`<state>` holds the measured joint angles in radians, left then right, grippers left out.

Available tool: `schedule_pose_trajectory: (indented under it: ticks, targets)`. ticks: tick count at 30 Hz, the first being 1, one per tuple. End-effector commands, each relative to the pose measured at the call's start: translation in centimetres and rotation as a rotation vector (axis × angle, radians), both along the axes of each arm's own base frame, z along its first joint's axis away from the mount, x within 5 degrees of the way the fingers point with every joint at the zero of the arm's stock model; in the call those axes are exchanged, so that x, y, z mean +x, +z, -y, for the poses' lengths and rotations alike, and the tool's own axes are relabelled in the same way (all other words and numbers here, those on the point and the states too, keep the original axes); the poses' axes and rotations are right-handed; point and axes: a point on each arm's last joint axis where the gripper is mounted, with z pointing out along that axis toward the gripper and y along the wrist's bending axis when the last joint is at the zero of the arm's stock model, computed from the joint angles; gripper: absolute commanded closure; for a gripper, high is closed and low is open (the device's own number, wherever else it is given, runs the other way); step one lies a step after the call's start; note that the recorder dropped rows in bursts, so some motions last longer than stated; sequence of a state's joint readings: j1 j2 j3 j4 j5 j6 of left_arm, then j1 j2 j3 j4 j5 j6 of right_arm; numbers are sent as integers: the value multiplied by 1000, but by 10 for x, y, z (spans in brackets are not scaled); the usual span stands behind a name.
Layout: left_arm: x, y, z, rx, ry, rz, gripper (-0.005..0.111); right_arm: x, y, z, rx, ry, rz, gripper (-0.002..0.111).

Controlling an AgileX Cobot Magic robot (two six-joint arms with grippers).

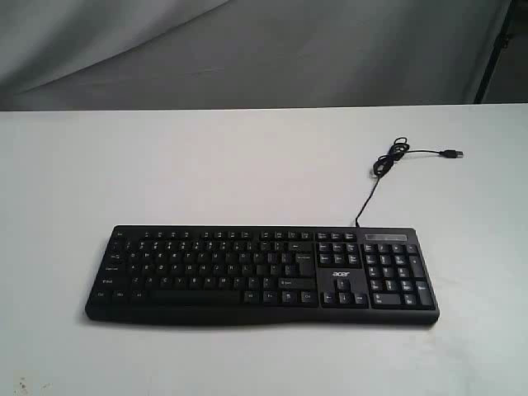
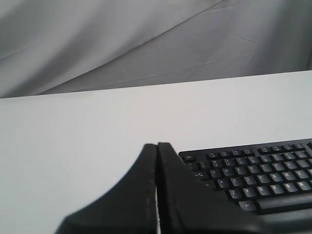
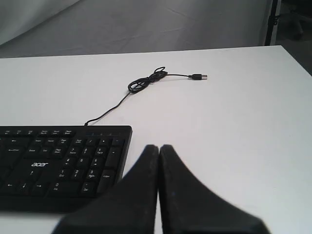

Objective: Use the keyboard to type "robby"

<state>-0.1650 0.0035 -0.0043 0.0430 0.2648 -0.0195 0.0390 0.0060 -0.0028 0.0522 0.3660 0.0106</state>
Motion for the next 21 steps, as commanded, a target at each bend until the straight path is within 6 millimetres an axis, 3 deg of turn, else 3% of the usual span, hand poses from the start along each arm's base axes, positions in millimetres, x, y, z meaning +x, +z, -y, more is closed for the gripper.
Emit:
schedule_pose_trajectory:
  ticks: [1,17,21]
  targets:
    - [0,-1,0,1,-6,5,107,0,0,1,-10,-7,15,108]
    - [0,-1,0,1,-6,5,107,0,0,1,-12,-7,15,108]
    - [0,-1,0,1,-6,5,107,3,13,1,-7,-13,154,108]
